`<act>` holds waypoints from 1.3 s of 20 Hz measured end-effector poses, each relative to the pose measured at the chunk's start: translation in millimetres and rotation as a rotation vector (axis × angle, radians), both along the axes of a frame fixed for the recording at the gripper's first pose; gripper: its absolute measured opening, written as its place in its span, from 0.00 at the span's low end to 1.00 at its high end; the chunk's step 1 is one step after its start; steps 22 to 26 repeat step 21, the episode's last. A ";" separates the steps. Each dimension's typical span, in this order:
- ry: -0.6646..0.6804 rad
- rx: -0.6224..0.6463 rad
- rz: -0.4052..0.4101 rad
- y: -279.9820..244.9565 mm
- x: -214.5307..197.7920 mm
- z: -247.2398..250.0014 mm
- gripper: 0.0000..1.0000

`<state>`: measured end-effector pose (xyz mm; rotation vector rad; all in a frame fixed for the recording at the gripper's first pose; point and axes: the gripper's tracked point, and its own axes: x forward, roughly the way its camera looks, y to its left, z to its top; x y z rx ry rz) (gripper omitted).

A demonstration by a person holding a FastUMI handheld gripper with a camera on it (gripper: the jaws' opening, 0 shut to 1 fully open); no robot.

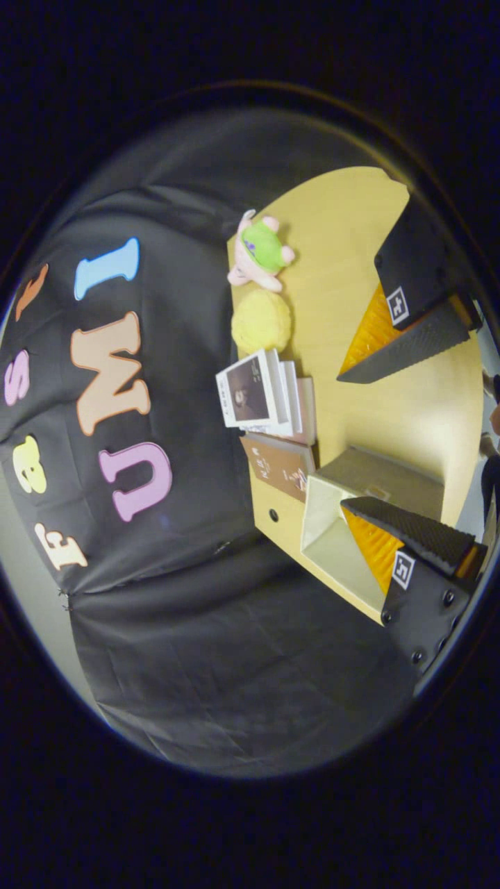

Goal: Open the storage box then place both shoes into the box .Put the left shoe in first, then the right shoe, with the right side of both shoes facing outward in a uniform manner.

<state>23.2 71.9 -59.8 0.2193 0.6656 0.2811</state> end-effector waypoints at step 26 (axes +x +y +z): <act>-0.419 -0.153 -0.245 -202.5 -0.3 59.7 1.00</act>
